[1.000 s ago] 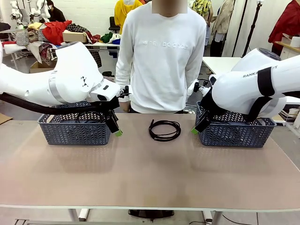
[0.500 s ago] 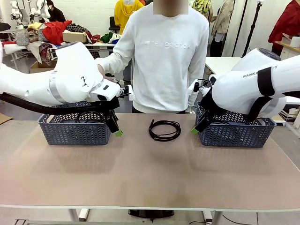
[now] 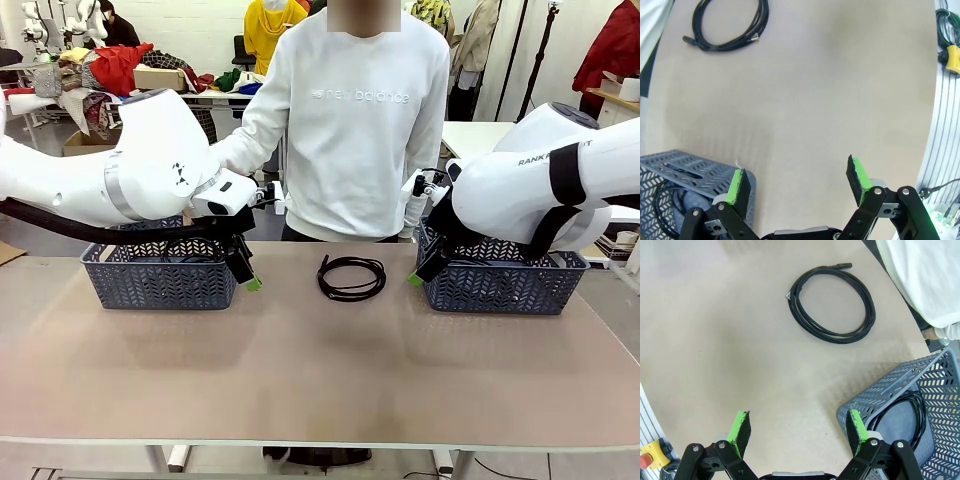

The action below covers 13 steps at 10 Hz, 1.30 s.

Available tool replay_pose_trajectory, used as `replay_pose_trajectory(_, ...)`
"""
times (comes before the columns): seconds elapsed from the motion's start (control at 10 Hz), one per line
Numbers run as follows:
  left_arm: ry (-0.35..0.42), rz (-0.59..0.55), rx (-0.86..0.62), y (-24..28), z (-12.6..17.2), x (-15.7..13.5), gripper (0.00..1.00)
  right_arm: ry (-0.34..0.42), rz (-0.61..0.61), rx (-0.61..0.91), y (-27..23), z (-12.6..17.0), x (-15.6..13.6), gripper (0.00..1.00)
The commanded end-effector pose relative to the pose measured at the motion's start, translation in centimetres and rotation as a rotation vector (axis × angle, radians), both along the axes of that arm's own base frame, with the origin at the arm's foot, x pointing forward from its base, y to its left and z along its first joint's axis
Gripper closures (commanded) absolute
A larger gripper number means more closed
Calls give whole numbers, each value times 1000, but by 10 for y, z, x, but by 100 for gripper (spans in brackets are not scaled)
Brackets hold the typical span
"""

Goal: Organize the cables according to human instructions.
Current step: Pick up a bundle of cables and place it in the basket indicated by the human.

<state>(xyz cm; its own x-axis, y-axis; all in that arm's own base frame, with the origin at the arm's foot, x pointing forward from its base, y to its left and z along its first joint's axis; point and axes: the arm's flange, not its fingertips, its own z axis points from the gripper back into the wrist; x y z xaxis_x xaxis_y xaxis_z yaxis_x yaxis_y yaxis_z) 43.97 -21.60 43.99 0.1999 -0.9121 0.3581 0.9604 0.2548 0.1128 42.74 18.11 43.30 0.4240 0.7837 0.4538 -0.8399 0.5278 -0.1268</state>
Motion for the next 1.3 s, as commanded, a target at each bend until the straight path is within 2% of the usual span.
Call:
replay_pose_trajectory(0.0,-9,2,-1,1,0,0,0,-6,2,-8,0,1,0,0)
replay_pose_trajectory(0.8,0,0,0,0,0,0,0,-6,2,-8,0,1,0,0)
replay_pose_trajectory(1.1,26,157,39,-15,20,14,0,-6,2,-8,0,1,0,0)
replay_pose_trajectory(1.2,16,116,58,-25,25,20,0,-6,2,-8,0,1,0,0)
